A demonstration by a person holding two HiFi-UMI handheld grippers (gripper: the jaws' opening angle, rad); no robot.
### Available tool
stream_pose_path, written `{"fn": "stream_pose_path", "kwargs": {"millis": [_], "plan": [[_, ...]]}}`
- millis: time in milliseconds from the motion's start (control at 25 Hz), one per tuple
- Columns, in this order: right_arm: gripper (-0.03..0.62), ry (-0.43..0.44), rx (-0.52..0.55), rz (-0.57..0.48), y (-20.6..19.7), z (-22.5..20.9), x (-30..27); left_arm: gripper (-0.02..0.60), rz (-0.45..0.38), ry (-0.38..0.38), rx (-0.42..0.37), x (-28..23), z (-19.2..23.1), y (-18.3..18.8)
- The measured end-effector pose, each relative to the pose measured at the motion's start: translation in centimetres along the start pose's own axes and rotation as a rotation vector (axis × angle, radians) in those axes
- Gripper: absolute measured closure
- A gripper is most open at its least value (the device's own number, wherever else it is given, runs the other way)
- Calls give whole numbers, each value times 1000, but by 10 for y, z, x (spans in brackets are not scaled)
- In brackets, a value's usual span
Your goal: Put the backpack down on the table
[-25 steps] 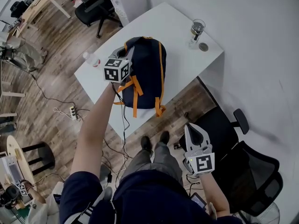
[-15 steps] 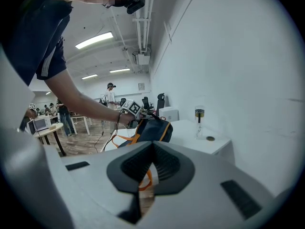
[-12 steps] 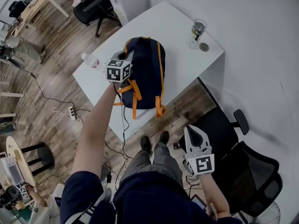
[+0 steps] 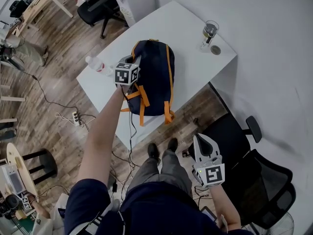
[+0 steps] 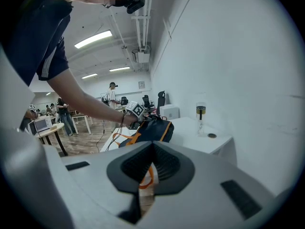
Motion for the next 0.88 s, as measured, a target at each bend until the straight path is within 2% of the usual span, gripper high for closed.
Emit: {"fn": "stream_pose_path", "kwargs": {"millis": [360, 880], "plan": [[595, 4, -10, 8, -5, 1, -2, 575, 39, -2, 1, -12, 0, -16], [595, 9, 11, -12, 2, -4, -14, 572, 9, 3, -47, -9, -2, -20]]}}
Point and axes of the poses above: the fingertips, and each gripper's own axes: x backward along the fingers, z to its left, y out of its top, the point moved 5 cm from there along x, backward along the fingers, and after that the axes turned 9 degrees about y, right-handed, at the moved point
